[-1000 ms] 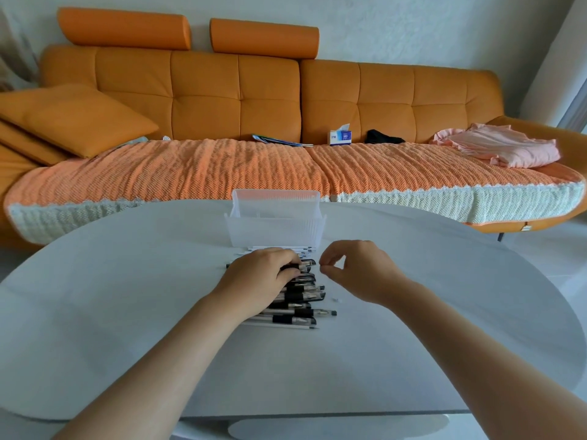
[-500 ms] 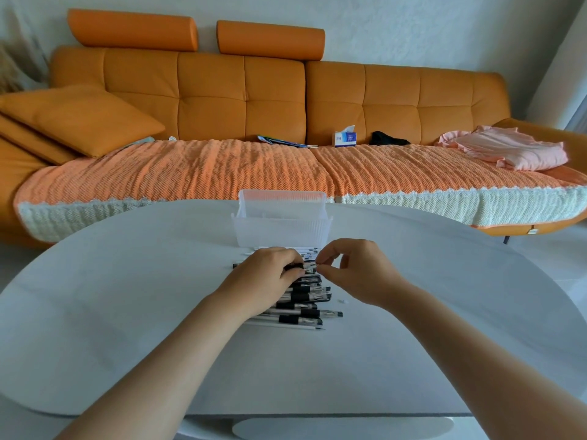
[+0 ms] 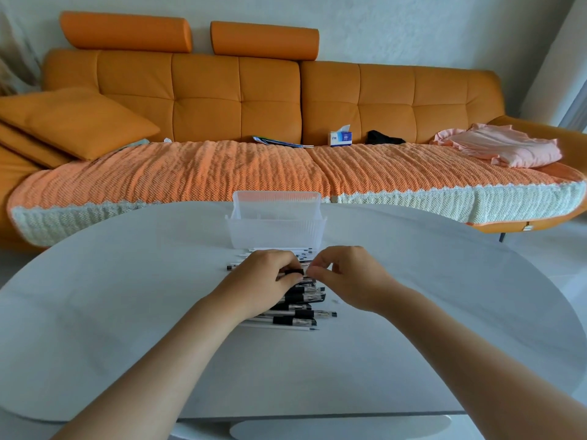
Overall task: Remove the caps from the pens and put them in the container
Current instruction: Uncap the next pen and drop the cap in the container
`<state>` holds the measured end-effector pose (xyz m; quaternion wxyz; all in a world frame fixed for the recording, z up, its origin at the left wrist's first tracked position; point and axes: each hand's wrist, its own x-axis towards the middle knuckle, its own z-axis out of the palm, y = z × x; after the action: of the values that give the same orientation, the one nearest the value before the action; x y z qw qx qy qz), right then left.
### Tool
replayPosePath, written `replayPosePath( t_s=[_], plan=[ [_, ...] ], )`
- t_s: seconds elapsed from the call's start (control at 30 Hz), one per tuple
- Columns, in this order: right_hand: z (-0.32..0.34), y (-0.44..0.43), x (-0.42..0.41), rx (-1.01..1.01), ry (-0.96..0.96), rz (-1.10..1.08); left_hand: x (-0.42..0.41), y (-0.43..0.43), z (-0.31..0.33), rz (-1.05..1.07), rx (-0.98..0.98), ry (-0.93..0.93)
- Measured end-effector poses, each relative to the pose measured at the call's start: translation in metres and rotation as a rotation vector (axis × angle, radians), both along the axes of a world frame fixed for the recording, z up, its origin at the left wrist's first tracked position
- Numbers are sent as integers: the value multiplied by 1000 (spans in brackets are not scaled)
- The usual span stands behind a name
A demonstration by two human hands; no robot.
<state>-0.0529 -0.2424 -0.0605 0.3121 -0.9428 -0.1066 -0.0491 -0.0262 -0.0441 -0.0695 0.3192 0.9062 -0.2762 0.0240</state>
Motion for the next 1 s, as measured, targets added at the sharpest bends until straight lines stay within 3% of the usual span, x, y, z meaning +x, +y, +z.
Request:
replayPosePath(
  t_s=[0.17,0.63,0.83,1.0],
  plan=[
    [4,-6,-1,-84,-24,34,-2,-1,2,31,93,-109],
    [8,-13,-4,-199,-66,50,-2,-9,1,-18,-45,-26],
    [4,-14,-4,-168,58,60,1,-9,-1,-73,-56,-132],
    [8,-14,-4,-190,-64,29,2,-13,0,-70,-75,-119]
  ],
)
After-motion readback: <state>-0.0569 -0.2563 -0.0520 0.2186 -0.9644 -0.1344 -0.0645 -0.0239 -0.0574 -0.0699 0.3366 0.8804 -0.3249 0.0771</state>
